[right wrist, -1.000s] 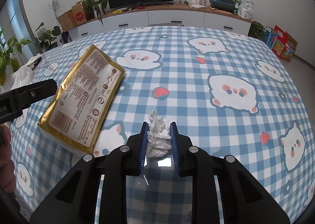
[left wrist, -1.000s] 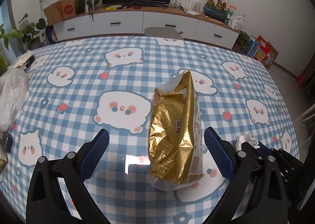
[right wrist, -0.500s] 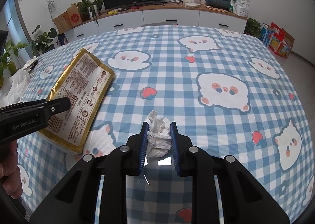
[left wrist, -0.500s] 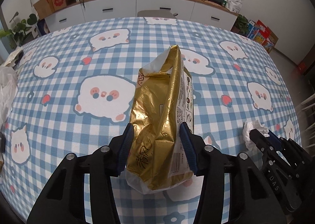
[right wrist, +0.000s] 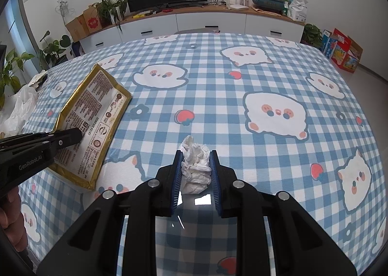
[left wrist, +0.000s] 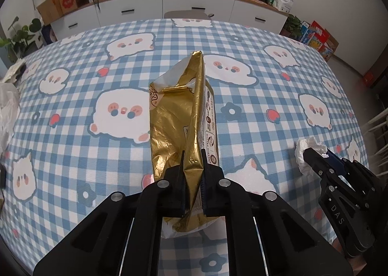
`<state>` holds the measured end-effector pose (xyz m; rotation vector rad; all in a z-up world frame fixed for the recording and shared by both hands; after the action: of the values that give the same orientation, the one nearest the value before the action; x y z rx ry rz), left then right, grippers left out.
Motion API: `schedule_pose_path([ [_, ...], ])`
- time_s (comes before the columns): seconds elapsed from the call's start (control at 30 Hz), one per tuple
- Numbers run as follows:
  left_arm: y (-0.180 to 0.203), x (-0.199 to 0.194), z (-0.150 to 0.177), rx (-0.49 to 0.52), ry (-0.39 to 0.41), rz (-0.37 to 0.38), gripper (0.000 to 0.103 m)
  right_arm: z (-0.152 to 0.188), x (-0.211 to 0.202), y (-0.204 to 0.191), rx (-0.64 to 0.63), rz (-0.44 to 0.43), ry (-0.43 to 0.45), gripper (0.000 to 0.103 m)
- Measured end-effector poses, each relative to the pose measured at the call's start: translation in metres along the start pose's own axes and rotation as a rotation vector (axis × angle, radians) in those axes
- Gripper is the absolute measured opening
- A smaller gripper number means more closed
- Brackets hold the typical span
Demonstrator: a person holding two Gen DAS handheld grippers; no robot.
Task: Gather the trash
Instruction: 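Carry the gold foil bag and white tissue over the trash bin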
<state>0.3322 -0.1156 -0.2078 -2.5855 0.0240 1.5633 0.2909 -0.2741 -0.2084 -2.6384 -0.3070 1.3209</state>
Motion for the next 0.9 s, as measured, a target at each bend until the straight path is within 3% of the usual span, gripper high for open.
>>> schedule_pose_path([
  [0.4, -0.009, -0.041, 0.017, -0.017, 0.078, -0.006, 0.005, 0.013, -0.02, -0.017, -0.021, -0.008, 0.011, 0.021],
  [0.9, -0.018, -0.075, 0.066, -0.012, 0.101, -0.011, 0.004, 0.035, -0.052, -0.023, -0.007, -0.015, 0.015, 0.021],
])
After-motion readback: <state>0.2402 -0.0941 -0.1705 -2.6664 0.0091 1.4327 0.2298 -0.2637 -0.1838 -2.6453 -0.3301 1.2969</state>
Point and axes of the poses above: each gripper's, at about its wrist camera, not at the fingertips, and x roughly the way its jaws point, y to its right, z to its underside, the point moved 8 cm from there along x, roughly the way its jaws point, and after that the axes turned 13 degrees about -z, right-handed, at the moved point
